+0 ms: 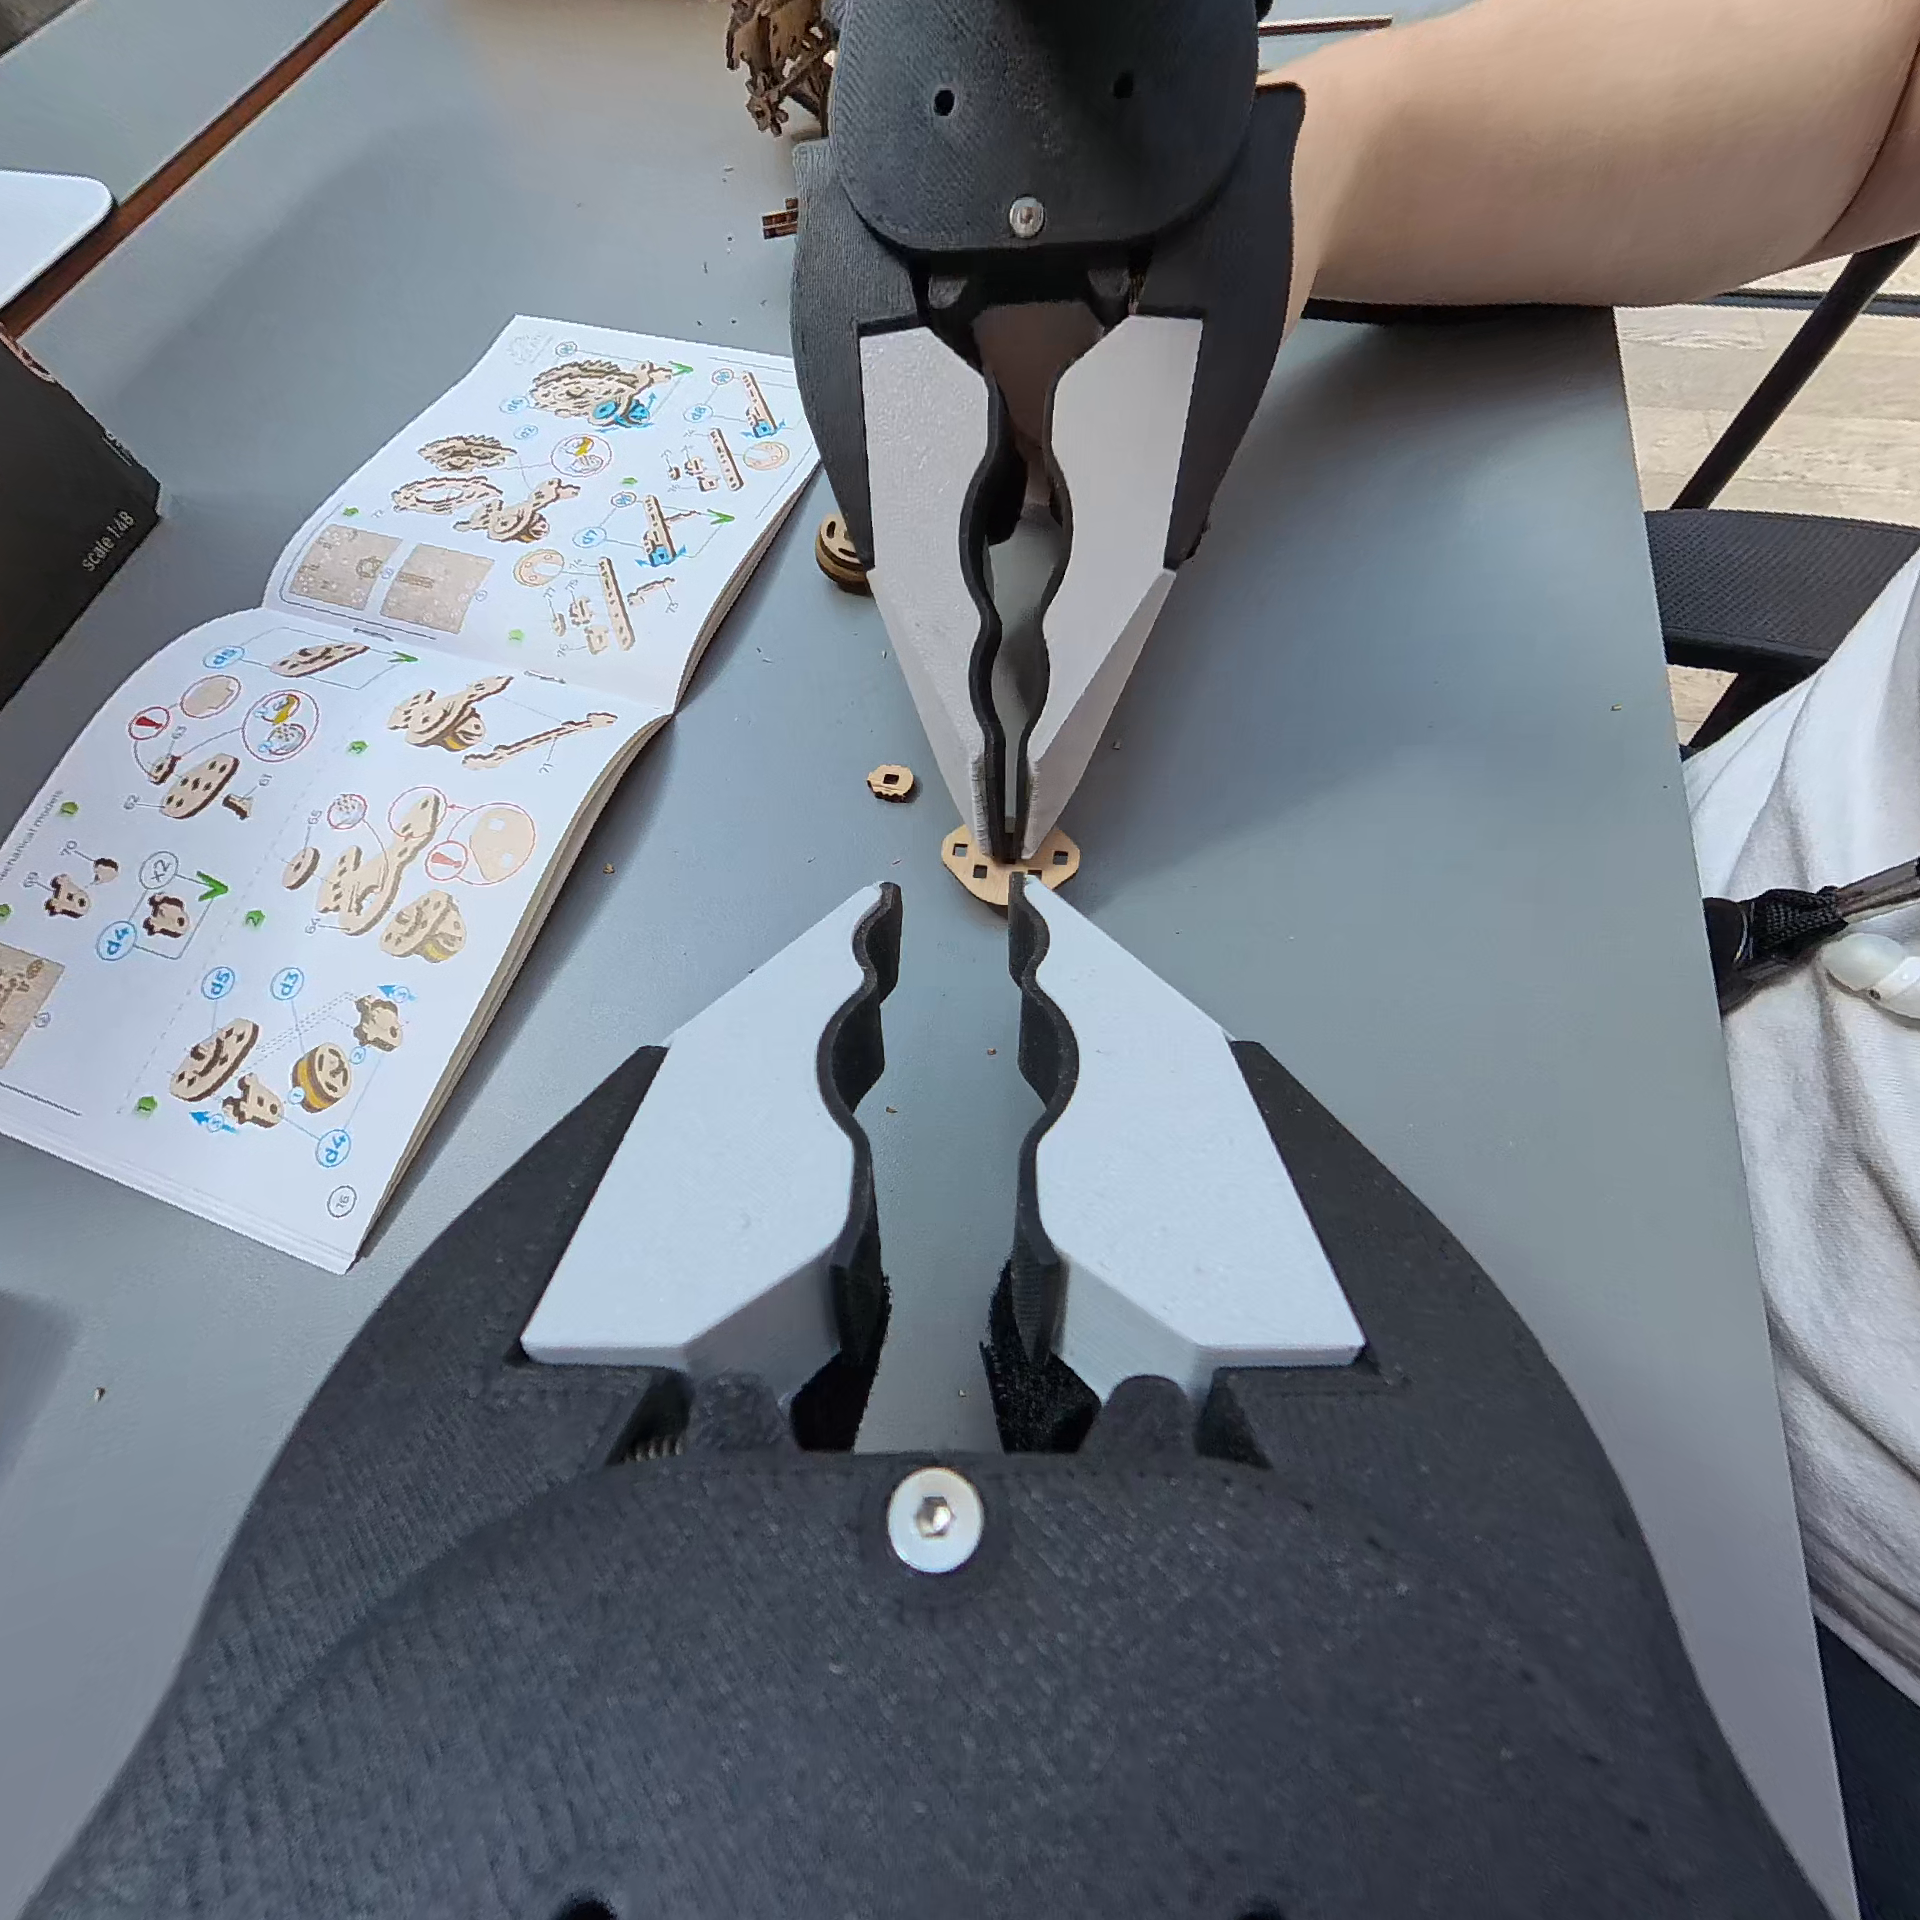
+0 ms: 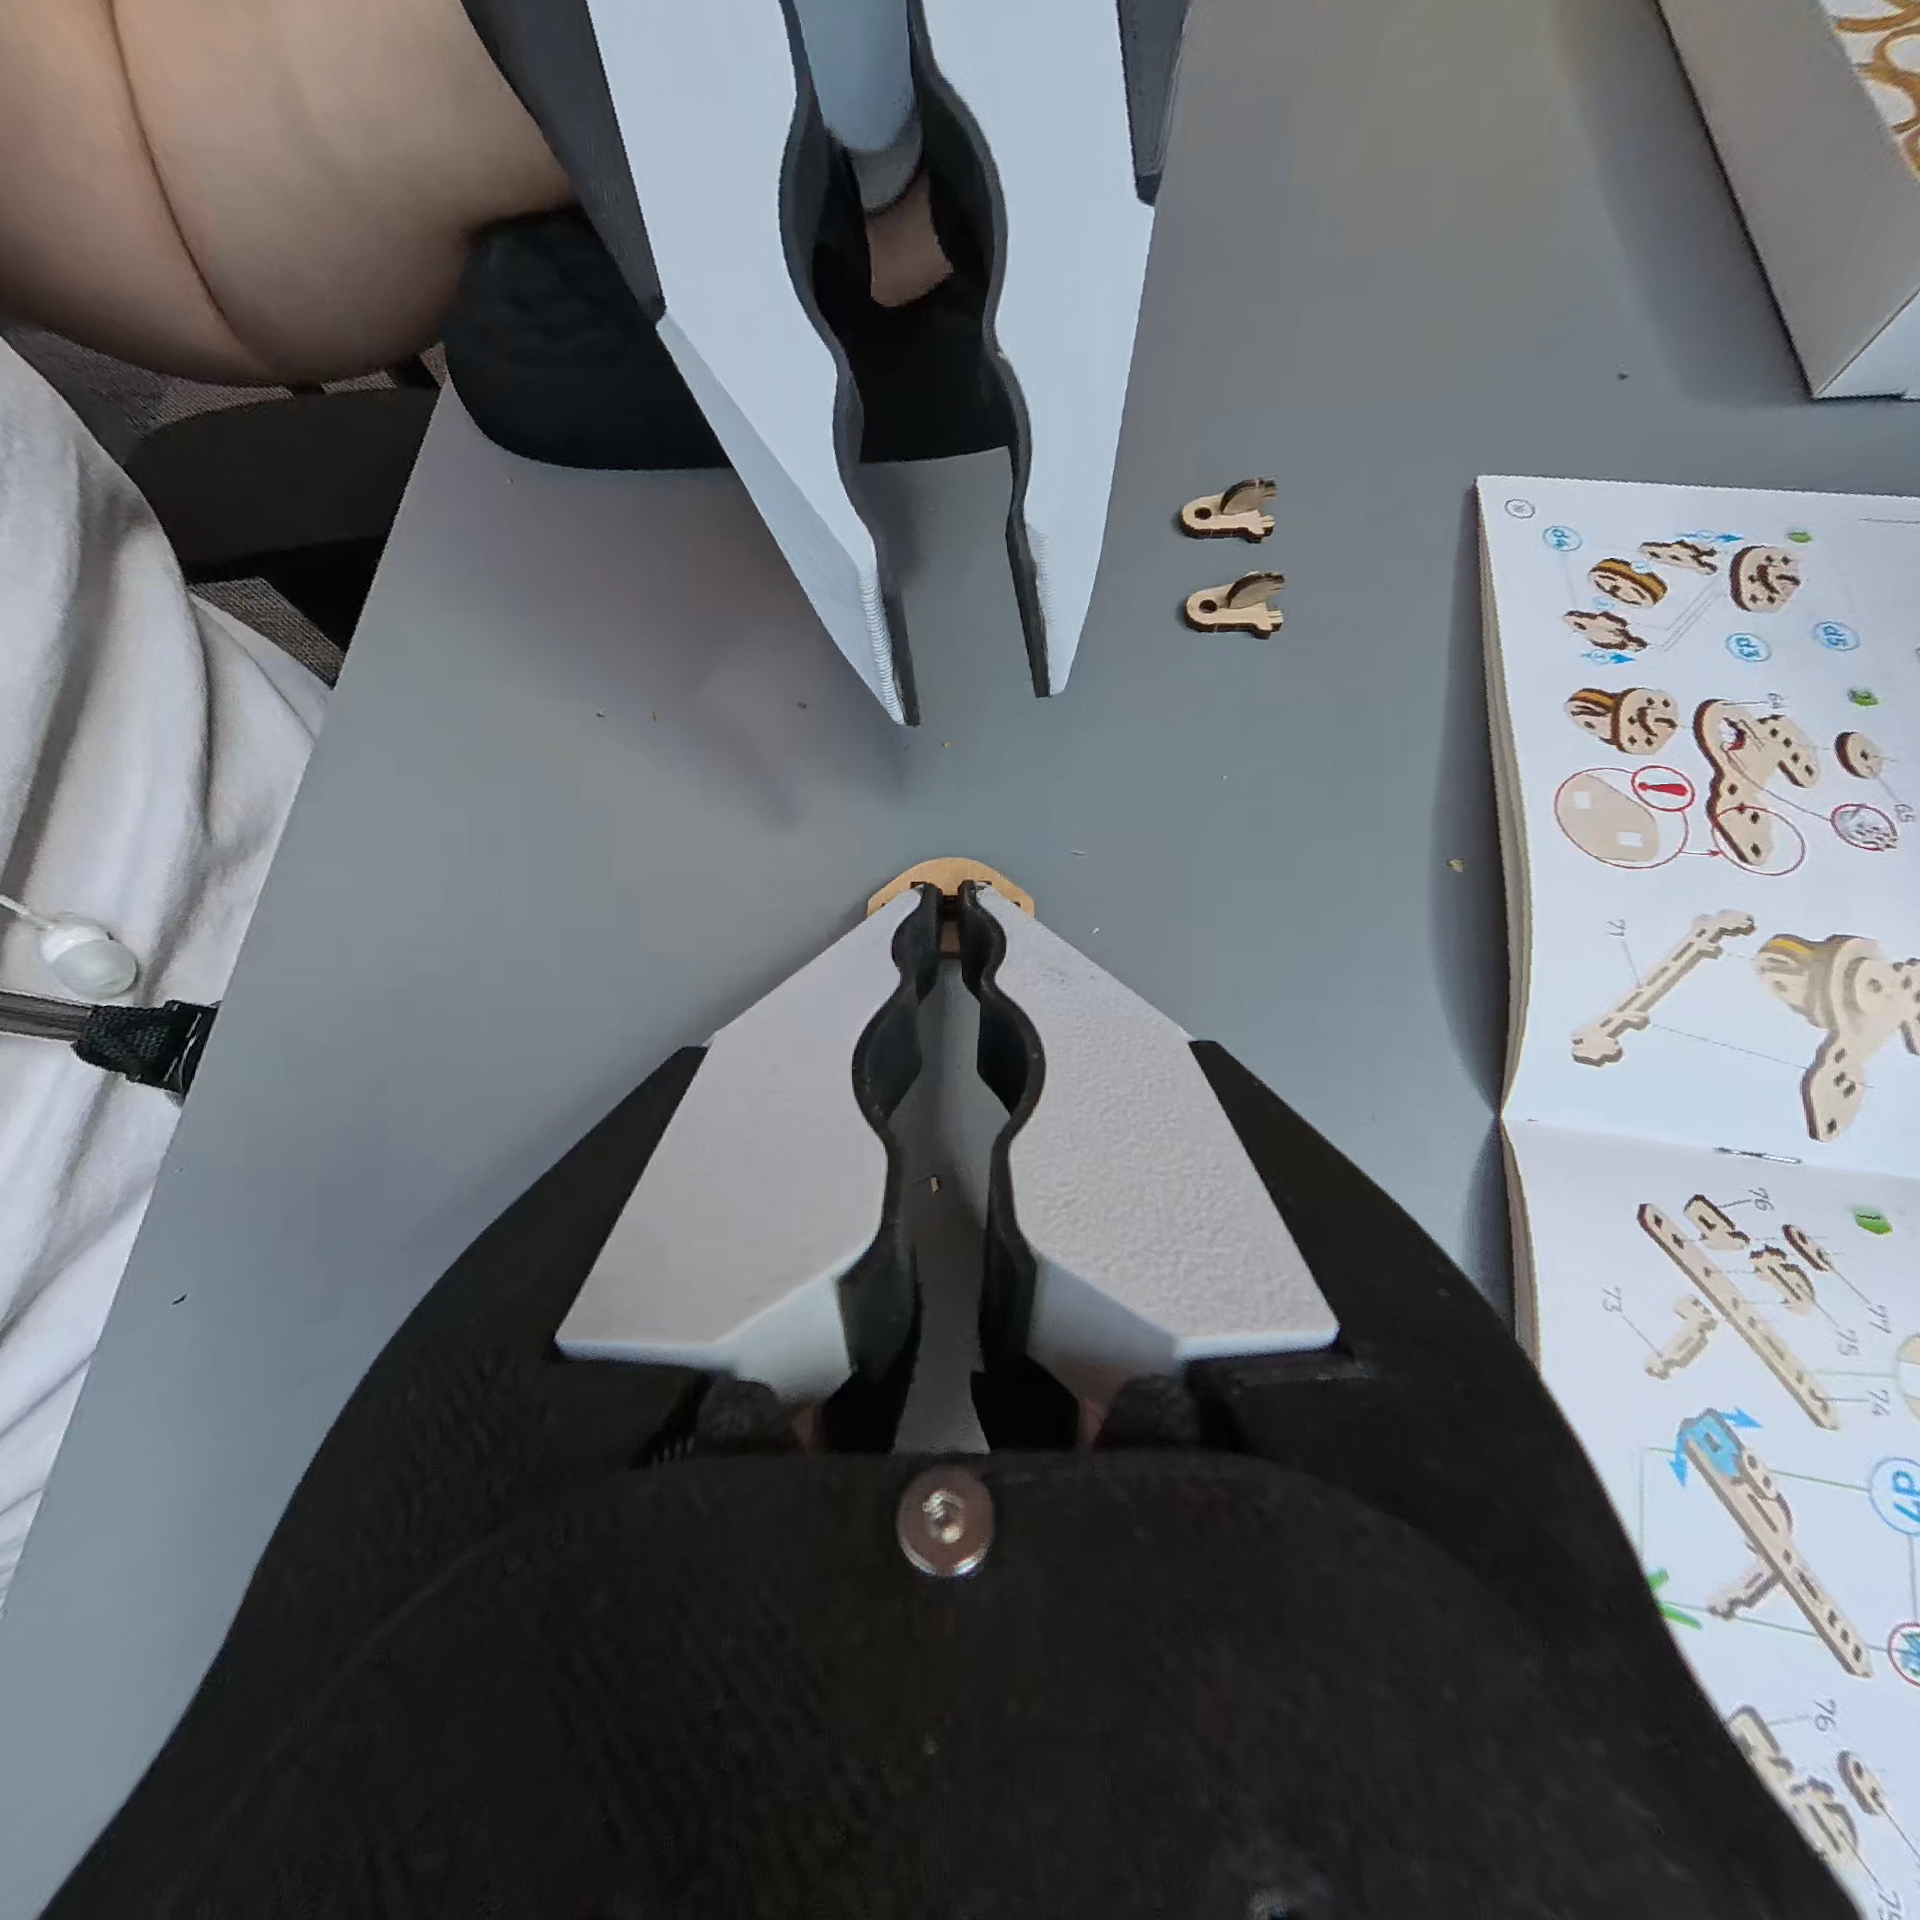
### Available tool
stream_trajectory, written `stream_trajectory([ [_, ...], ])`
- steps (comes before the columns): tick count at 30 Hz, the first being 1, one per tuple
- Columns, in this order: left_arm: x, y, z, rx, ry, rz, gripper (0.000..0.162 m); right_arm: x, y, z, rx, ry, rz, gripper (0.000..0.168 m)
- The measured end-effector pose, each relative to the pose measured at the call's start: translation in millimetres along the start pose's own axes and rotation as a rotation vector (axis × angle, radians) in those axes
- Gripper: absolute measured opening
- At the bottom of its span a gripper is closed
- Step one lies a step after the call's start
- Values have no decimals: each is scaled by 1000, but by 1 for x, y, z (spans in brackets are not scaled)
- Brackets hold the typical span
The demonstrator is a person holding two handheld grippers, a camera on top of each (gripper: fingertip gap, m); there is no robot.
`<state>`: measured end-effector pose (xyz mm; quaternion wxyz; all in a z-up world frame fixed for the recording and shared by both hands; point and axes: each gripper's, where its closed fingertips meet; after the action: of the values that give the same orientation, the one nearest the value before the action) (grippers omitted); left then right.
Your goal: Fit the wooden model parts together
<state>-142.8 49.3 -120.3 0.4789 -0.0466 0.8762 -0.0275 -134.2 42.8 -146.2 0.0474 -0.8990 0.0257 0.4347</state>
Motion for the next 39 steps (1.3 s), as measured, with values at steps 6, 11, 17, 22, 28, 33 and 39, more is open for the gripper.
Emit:
stream_trajectory([
  [6,1,-1,1,1,7,4,19,-2,2,-2,-17,-21,0,3],
  [11,2,-1,1,1,10,7,19,5,1,-1,-3,-2,-14,3],
  [17,4,-2,2,0,25,16,20,6,5,-2,-18,10,-69,14],
  [22,5,-2,3,-1,30,21,20,2,4,-8,-14,-15,-74,12],
  [28,6,-3,3,-1,37,26,20,4,5,-3,-27,11,-88,9],
  [33,6,-3,3,-2,37,26,19,7,6,-1,-40,34,-70,6],
  [39,6,-3,3,0,38,26,19,-1,4,-7,-20,-6,-92,6],
])
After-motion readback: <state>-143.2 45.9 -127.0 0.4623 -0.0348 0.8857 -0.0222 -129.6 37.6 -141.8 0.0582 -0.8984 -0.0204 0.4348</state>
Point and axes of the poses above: each gripper's, where its closed fingertips meet, z out along the fingers, x out of its underside, y = z × x across the jaws, and after that the axes turned 10 degrees about -z, right-handed
